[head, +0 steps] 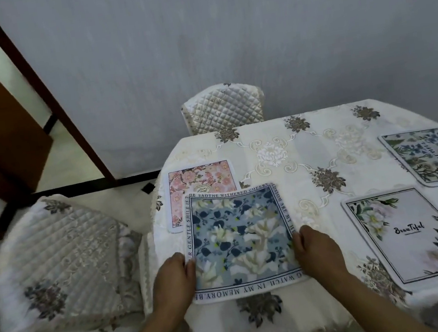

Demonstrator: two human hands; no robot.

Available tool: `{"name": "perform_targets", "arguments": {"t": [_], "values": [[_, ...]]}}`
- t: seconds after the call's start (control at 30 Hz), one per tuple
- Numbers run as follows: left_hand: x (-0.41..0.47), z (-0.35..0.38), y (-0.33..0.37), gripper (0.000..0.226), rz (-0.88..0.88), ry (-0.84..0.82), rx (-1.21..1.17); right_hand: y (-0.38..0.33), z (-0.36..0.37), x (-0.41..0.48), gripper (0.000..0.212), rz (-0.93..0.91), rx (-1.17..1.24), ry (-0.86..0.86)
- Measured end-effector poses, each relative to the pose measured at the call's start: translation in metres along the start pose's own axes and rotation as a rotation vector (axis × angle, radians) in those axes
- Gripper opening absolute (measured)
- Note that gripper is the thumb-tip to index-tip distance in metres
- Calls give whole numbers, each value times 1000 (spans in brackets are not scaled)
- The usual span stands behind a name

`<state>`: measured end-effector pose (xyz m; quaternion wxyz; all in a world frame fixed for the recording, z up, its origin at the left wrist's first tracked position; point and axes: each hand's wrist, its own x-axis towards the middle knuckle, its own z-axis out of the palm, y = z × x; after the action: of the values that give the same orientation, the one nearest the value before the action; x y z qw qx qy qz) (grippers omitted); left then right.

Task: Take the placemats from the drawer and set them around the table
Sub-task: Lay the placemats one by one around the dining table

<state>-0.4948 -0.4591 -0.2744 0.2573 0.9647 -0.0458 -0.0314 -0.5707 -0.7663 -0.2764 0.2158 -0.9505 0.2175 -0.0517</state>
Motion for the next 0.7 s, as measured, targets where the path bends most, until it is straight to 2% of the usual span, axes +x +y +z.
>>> {"name": "perform_targets", "arguments": {"t": [0.13,0.3,0.53,0.7], "values": [[-3,-51,-56,25,12,85,81,-78,9,-2,31,-105,-73,0],[-25,-138,-156,29,-46,213,120,-201,48,-32,29,-244,-76,2],[-69,-263,-306,31,-227,330,174,-384,115,-88,28,-460,31,-56],[-82,-312,-395,28,-306,412,166,-490,156,-105,31,-562,34,-110]]}}
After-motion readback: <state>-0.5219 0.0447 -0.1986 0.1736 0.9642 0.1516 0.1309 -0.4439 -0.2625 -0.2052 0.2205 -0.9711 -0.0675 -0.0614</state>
